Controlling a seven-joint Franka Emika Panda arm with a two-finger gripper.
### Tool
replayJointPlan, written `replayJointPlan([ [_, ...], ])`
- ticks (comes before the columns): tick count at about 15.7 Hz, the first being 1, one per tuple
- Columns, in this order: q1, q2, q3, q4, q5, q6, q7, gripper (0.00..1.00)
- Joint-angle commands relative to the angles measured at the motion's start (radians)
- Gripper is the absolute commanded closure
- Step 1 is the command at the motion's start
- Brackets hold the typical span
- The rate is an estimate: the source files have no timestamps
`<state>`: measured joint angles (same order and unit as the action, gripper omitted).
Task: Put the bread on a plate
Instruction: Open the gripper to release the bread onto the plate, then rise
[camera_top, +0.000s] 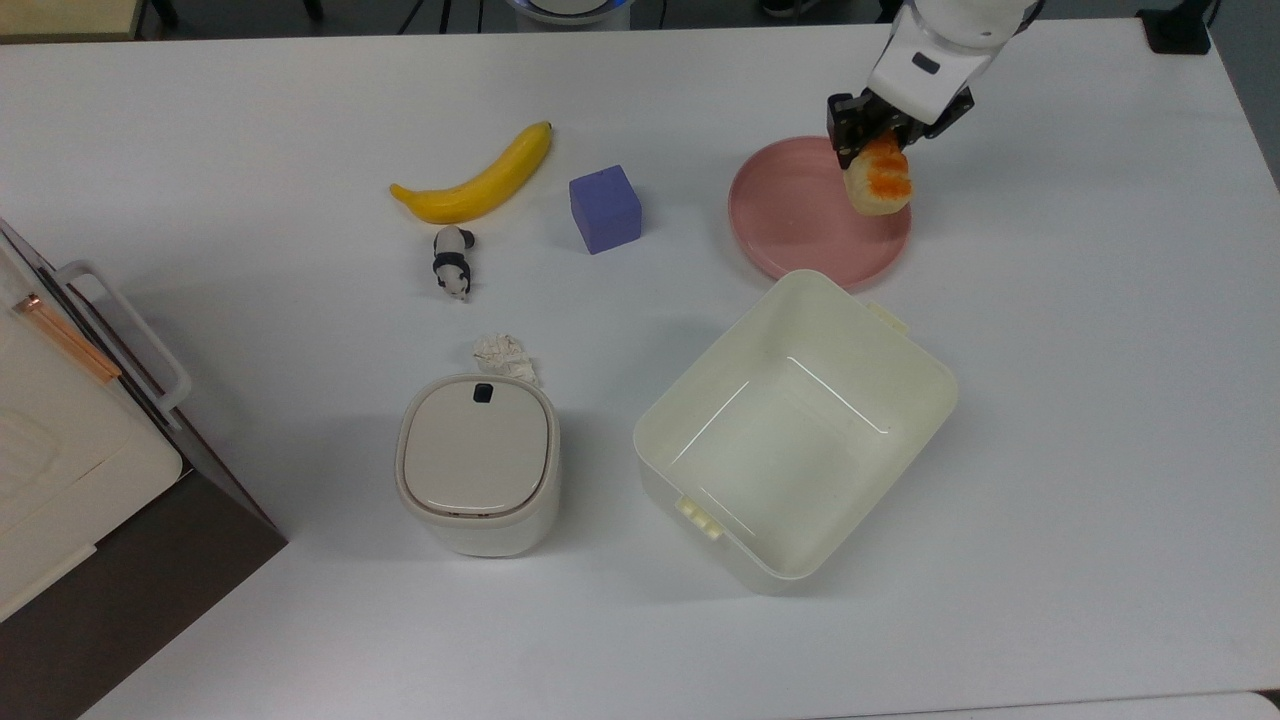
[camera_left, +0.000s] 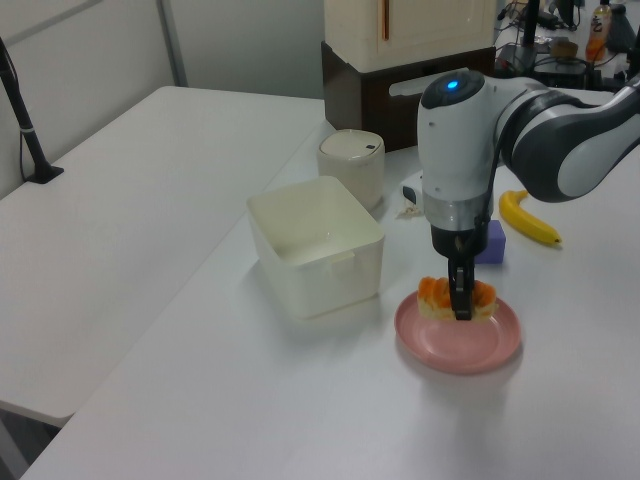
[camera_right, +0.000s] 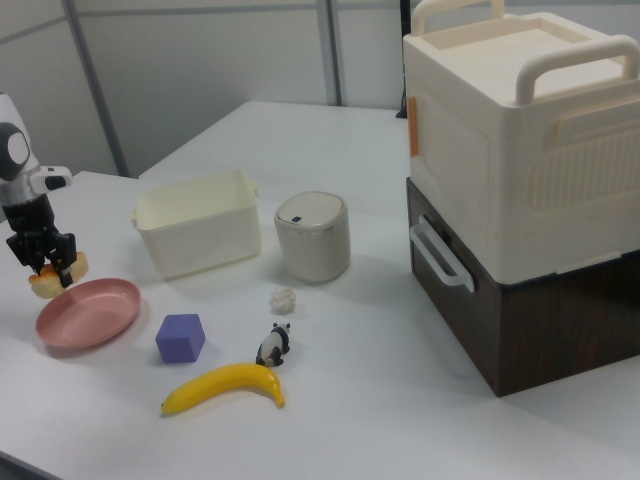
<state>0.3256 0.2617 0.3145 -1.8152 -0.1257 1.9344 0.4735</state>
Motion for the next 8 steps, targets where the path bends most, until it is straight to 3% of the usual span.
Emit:
replayJointPlan([
  [1,0.001,0.033,-0.009,-0.012,-0.005,0.034,0.007,0.42],
  [2,0.001,0.043,-0.009,-0.013,-0.012,0.038,0.007,0.36],
  [4,0.003,0.047,-0.009,-0.015,-0.032,0.038,0.007,0.04],
  [5,0.003,0.047,-0.009,-0.015,-0.034,0.038,0.005,0.00],
  [8,0.000,0.047,-0.009,-0.010,-0.040,0.038,0.004,0.00],
])
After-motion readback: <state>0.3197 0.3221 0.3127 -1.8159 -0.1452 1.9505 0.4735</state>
